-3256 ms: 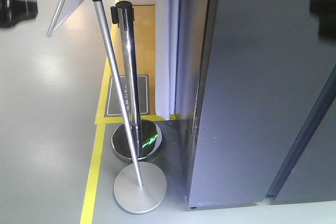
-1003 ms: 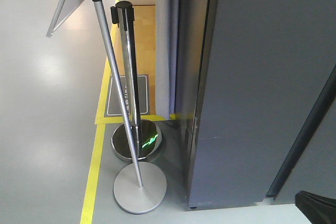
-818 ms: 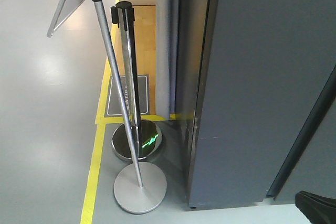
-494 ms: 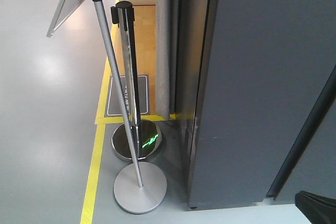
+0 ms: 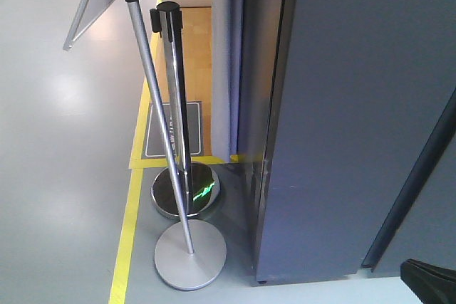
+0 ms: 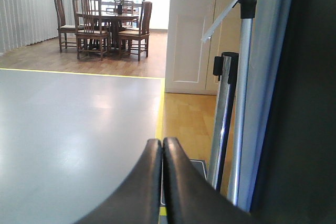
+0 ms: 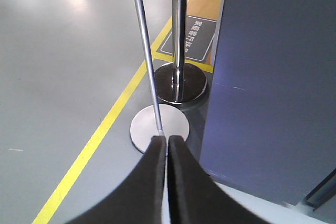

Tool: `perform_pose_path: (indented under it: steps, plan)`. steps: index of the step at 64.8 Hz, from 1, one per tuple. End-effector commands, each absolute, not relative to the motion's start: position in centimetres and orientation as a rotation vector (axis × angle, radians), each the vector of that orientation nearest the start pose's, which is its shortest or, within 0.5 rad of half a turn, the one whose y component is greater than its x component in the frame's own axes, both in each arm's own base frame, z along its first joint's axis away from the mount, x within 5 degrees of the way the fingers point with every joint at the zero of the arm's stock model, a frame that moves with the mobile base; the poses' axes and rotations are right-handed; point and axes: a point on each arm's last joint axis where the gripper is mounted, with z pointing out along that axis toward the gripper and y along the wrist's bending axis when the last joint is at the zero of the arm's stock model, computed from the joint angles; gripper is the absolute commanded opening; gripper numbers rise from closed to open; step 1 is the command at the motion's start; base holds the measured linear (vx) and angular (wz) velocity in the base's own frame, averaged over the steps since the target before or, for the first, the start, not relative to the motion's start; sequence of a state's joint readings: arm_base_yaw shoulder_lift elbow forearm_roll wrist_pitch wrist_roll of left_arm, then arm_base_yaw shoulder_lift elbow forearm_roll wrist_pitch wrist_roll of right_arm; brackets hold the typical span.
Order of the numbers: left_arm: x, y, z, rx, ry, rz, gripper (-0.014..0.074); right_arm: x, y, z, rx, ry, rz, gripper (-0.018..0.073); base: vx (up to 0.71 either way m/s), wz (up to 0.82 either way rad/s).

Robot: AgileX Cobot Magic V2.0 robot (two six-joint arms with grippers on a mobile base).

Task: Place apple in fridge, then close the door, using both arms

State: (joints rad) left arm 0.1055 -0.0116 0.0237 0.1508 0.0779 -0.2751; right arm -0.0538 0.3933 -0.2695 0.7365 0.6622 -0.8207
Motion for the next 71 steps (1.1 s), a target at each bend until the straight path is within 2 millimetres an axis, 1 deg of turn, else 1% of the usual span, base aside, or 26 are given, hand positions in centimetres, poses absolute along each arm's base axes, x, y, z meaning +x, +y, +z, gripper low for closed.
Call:
perform_pose_path:
  steps: [1, 51, 59, 71]
  plan:
    - [5.6, 0.6, 19.7, -0.182, 1.505, -0.023, -0.0006, 8.1, 3.2, 24.7, -0.365, 2.0, 0.291, -0.0005, 0.0, 0.0]
    - [5.6, 0.6, 19.7, -0.182, 1.505, -0.023, -0.0006, 8.1, 3.2, 24.7, -0.365, 2.0, 0.29, -0.0005, 0.0, 0.0]
    - [5.6, 0.6, 19.7, -0.182, 1.505, -0.023, -0.0006, 8.2, 2.8, 24.7, -0.374, 1.985, 0.216, -0.0005, 0.0, 0.0]
    - [5.6, 0.6, 19.7, -0.182, 1.505, -0.023, -0.0006, 7.6, 2.1, 25.8, -0.304, 1.862, 0.118, -0.0005, 0.0, 0.0]
